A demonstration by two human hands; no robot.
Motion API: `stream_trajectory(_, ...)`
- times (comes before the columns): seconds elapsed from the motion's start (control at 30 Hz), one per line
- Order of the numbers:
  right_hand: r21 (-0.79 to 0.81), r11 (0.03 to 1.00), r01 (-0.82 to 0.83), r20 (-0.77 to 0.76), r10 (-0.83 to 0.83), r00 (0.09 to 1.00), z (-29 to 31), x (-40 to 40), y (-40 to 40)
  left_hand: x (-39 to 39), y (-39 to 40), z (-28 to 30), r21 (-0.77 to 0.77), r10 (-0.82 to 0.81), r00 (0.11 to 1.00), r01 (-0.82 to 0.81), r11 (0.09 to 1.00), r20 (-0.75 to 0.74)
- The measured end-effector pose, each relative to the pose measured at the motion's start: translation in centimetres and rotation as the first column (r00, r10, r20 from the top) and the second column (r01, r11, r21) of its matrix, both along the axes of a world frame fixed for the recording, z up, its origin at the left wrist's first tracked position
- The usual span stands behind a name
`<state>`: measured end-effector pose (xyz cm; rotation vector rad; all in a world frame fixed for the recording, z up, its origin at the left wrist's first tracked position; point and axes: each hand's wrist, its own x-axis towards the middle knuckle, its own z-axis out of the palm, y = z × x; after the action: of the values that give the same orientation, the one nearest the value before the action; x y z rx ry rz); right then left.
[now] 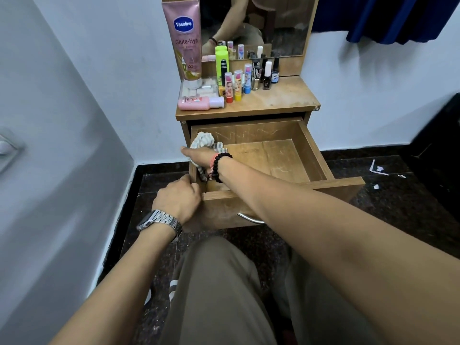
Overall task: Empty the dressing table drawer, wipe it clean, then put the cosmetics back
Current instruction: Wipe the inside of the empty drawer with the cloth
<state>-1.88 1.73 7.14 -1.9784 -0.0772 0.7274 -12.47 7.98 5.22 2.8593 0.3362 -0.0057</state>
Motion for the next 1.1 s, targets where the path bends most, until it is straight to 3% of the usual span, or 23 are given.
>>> stream_trajectory(0.1, 0.150, 0.965, 0.214, -0.121, -0.196, 0.973, -0.6, 0.8, 1.0, 0.1, 0.1, -0.2, 0.002, -0.005, 1.000, 0.005, 1.000, 0.007)
stream_trajectory(0.17, 0.176, 0.955, 0.238, -0.117, -0.219, 0.969, -0.2, 0.4, 0.8, 0.1, 0.1, -0.3, -0.001, -0.007, 1.000, 0.007, 1.000, 0.004)
stream_trajectory(0.2, 0.161, 0.965, 0.209, -0.087, -0.197, 0.976, 0.0, 0.1, 0.3, 0.1, 0.1, -0.4, -0.005, -0.007, 1.000, 0.007, 1.000, -0.002)
stream_trajectory(0.3, -0.100, 0.994, -0.038, 0.019, 0.040, 0.999, 0.3, -0.6, -1.4, 0.3, 0.1, -0.3, -0.006, 0.005, 1.000, -0.005, 1.000, -0.017)
stream_trajectory(0.37, -0.201, 0.952, -0.232, -0.032, 0.230, 0.973, 0.9, -1.6, -1.7, 0.3, -0.1, -0.2, 0.001, 0.021, 0.999, -0.021, 1.000, -0.026)
stream_trajectory(0.43, -0.244, 0.913, -0.327, -0.080, 0.317, 0.945, 0.7, -2.1, -1.5, 0.2, -0.2, 0.0, 0.006, 0.037, 0.999, -0.037, 0.999, -0.036)
stream_trajectory(0.6, -0.346, 0.889, -0.299, 0.080, 0.346, 0.935, 0.7, -1.6, -0.9, 0.1, -0.2, 0.2, 0.008, 0.026, 0.999, -0.025, 1.000, -0.041)
stream_trajectory(0.73, -0.179, 0.980, -0.092, 0.074, 0.107, 0.991, -0.4, 0.4, 0.1, 0.2, 0.1, 0.1, -0.006, 0.007, 0.999, -0.007, 1.000, -0.032)
stream_trajectory(0.87, -0.018, 1.000, 0.016, 0.112, -0.014, 0.994, -0.7, 1.7, 1.3, 0.2, 0.0, -0.1, -0.022, 0.009, 1.000, -0.009, 1.000, -0.023)
stream_trajectory(0.97, -0.105, 0.993, -0.047, 0.120, 0.060, 0.991, -1.3, 1.5, 0.8, 0.2, -0.1, -0.1, -0.026, 0.013, 1.000, -0.013, 1.000, -0.027)
stream_trajectory(1.1, -0.190, 0.948, -0.254, 0.046, 0.267, 0.963, -1.8, 0.2, -1.0, 0.1, -0.4, 0.3, -0.009, 0.031, 0.999, -0.031, 0.999, -0.040)
